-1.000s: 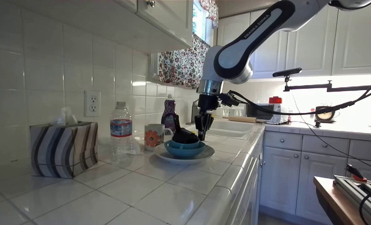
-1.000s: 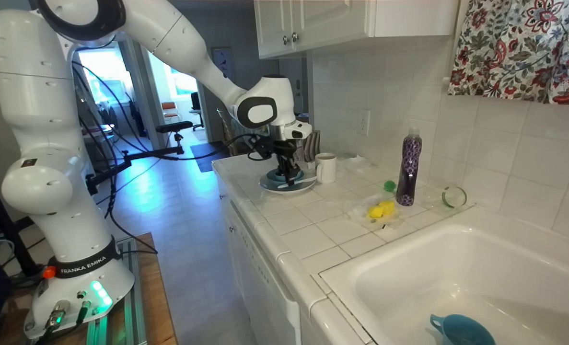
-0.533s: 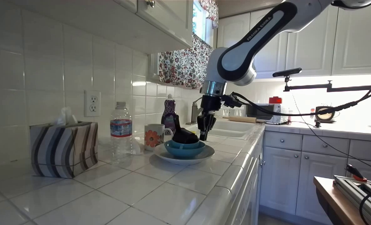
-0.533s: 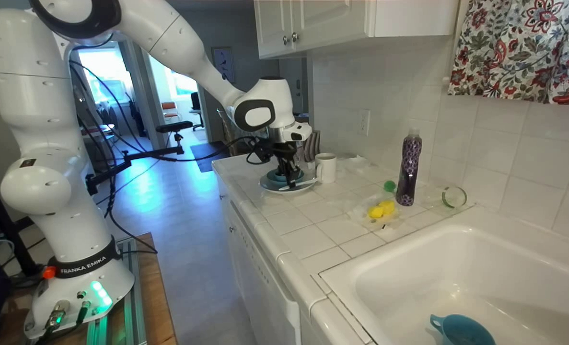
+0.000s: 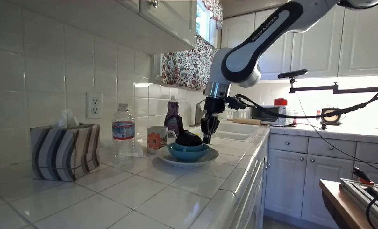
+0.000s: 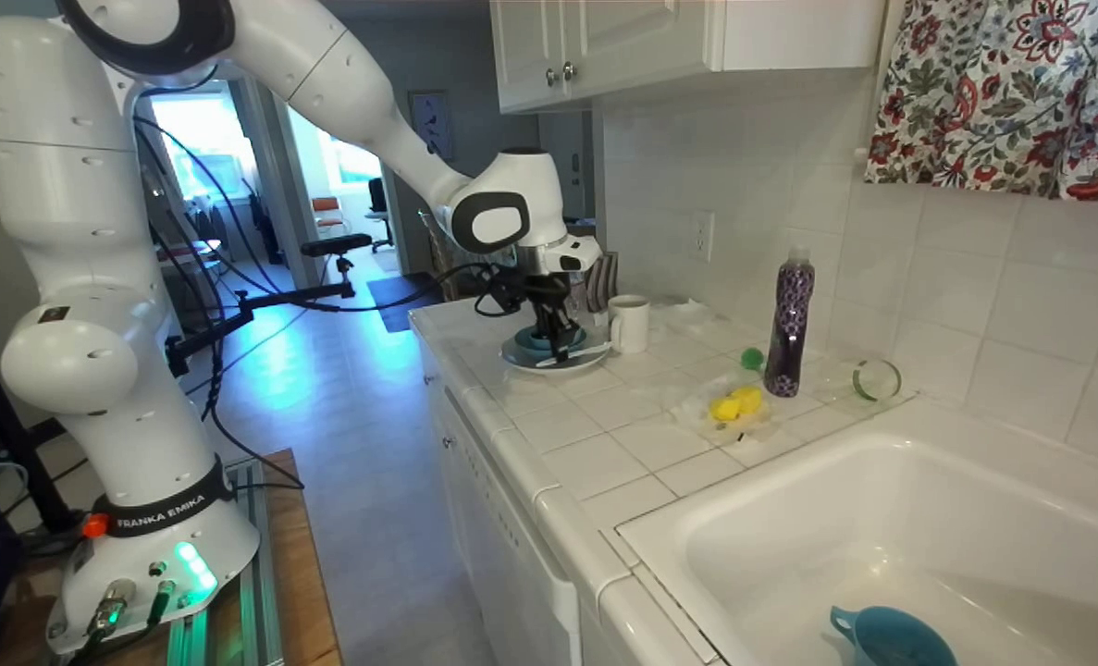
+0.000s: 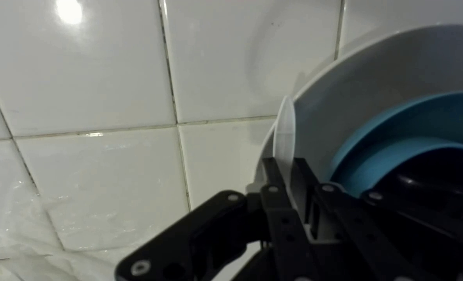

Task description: Put the plastic knife on the white plate

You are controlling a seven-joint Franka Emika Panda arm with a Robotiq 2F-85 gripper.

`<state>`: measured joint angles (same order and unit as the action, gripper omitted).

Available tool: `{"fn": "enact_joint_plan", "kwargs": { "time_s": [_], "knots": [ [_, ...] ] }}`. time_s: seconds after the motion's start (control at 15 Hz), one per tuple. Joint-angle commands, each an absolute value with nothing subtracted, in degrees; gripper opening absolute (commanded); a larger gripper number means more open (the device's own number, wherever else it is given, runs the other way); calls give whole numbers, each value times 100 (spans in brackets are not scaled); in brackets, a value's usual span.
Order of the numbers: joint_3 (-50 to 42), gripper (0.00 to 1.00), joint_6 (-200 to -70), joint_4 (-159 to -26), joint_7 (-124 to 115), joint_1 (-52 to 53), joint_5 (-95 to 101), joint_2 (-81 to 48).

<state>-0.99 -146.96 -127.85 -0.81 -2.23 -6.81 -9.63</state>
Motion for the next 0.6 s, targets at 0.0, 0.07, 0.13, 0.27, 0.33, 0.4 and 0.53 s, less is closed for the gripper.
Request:
{"fn": "enact_joint_plan", "kwargs": {
  "time_s": [0.0, 0.07, 0.13, 0.27, 0.33, 0.4, 0.53],
  "knots": [
    [-19, 3, -14744, -12846, 104, -239, -885, -951],
    [-5, 3, -14731, -12838, 109, -233, -886, -959],
    [5, 3, -14725, -12830, 114, -227, -887, -966],
    [25, 3, -14708, -12819, 110, -220, -879, -980],
    [35, 3, -14696, -12814, 110, -219, -875, -984],
    [44, 3, -14670, -12808, 101, -217, -880, -988],
    [59, 39, -14653, -12807, 111, -220, -904, -990]
  ]
}}
